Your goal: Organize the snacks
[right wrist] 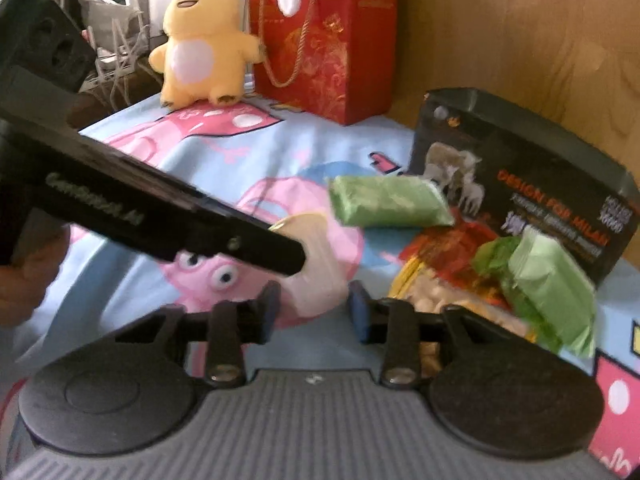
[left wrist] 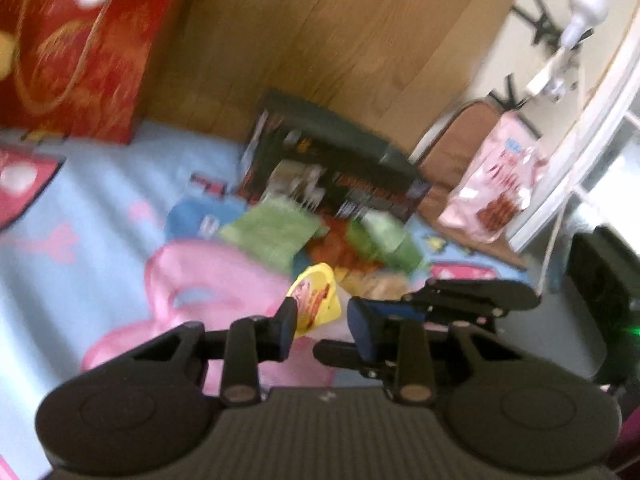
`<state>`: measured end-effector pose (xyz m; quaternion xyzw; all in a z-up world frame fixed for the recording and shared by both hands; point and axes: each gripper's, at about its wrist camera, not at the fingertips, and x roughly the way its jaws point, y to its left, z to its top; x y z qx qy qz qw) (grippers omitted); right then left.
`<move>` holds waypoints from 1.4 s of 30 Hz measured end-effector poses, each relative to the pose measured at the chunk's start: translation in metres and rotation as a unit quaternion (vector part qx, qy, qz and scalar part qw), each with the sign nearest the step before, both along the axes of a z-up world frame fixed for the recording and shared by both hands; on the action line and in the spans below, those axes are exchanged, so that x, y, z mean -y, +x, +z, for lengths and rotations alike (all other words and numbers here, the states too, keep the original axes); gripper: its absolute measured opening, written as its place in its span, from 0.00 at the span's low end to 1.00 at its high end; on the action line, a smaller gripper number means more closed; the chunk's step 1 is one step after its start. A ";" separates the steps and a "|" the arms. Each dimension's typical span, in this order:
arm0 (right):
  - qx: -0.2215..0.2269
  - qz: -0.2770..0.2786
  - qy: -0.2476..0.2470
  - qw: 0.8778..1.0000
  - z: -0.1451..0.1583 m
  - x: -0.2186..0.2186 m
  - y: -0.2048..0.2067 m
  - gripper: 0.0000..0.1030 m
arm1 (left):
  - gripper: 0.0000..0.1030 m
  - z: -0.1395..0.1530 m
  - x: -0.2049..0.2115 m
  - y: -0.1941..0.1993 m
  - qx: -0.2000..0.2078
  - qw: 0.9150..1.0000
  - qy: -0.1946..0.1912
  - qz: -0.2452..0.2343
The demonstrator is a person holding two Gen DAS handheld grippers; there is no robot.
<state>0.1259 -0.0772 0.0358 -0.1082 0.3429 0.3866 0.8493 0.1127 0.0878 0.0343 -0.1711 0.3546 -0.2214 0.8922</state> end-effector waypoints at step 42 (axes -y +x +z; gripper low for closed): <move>-0.051 -0.173 0.166 0.970 0.007 0.067 -0.028 0.33 | 0.52 -0.045 -0.057 -0.088 0.019 0.991 -0.035 0.129</move>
